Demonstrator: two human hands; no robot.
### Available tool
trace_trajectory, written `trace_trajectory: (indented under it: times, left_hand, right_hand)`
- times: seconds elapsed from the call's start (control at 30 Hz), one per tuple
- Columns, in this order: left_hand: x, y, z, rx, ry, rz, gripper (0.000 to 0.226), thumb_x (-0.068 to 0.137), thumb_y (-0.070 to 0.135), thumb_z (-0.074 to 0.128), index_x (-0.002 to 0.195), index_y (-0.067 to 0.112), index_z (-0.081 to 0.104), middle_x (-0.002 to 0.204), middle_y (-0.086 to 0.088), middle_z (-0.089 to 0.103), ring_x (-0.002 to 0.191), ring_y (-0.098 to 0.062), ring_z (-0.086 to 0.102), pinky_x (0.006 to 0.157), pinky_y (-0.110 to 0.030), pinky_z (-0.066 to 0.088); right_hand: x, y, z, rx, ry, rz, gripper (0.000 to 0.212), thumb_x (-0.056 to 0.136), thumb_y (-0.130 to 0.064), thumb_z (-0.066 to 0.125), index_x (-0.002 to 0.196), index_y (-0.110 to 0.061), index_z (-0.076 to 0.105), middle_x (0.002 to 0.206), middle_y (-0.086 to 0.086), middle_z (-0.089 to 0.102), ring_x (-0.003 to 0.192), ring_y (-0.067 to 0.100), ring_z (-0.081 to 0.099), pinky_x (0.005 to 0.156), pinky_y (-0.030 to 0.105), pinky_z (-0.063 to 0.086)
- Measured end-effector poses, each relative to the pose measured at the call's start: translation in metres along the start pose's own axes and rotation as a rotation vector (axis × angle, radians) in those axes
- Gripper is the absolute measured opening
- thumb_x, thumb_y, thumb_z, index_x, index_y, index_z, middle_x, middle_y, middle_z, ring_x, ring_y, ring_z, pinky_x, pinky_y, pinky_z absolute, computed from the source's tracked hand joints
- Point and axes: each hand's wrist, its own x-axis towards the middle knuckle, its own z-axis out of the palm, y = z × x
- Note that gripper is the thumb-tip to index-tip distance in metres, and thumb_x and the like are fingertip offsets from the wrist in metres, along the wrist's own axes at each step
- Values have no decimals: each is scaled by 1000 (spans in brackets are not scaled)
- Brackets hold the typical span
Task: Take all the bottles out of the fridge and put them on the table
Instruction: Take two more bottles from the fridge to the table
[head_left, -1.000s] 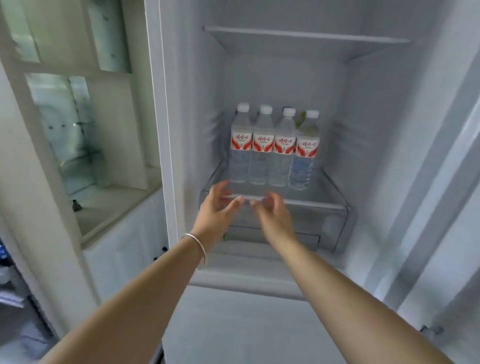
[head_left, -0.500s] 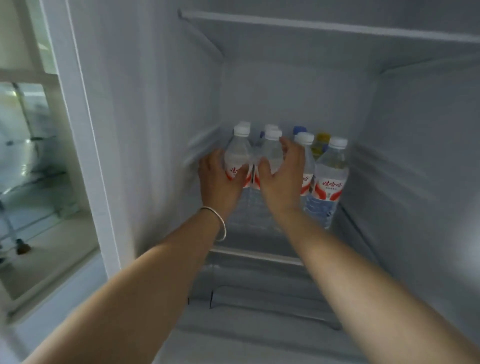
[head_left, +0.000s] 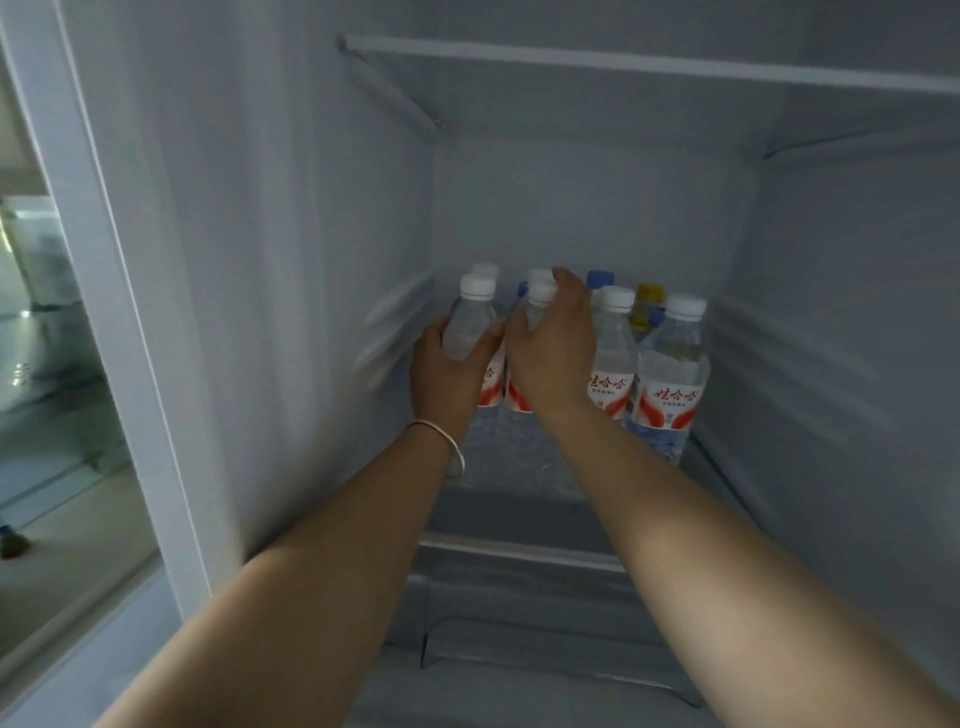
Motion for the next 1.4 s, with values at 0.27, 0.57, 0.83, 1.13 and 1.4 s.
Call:
trace_trajectory:
  times: [0.27,0.57,0.83,1.13,1.4]
  left_hand:
    - [-33,2,-12,-119,-8,0,47,73,39,74,111,20,53,105,4,63,101,-15,63,87,-33,51]
    - [-50,2,-28,-122,128,76,78,60,55,64,118,4,54,114,-10,64,104,-20,60,89,-23,48]
    - [-64,43,-34,-98,147,89,30,75,25,75,101,20,61,88,19,62,75,16,59,65,1,41]
    - [-163,107,-88,-123,-250,68,24,79,41,68,99,33,59,88,30,58,86,11,57,73,-6,41]
    - [-310,112,-126,-132,-655,-138,10,82,44,64,81,40,54,81,22,59,80,4,59,71,-15,42]
  right_hand:
    - [-39,5,-24,318,10,120,45,79,-26,70,119,-15,54,116,1,62,107,13,58,96,34,48]
    - [-77,14,-23,462,-169,188,54,71,-13,78,104,-39,44,104,-25,50,95,-15,50,73,-6,36]
    - [-76,-24,-44,475,0,202,38,76,-24,74,106,-26,51,98,-9,60,95,12,57,82,19,43]
    - [-162,-88,-127,315,238,274,73,54,-69,54,102,-16,64,94,-8,67,91,8,63,82,16,47]
    - [-314,-130,-232,119,386,539,26,79,-46,66,93,-25,60,84,-14,62,82,4,60,70,20,46]
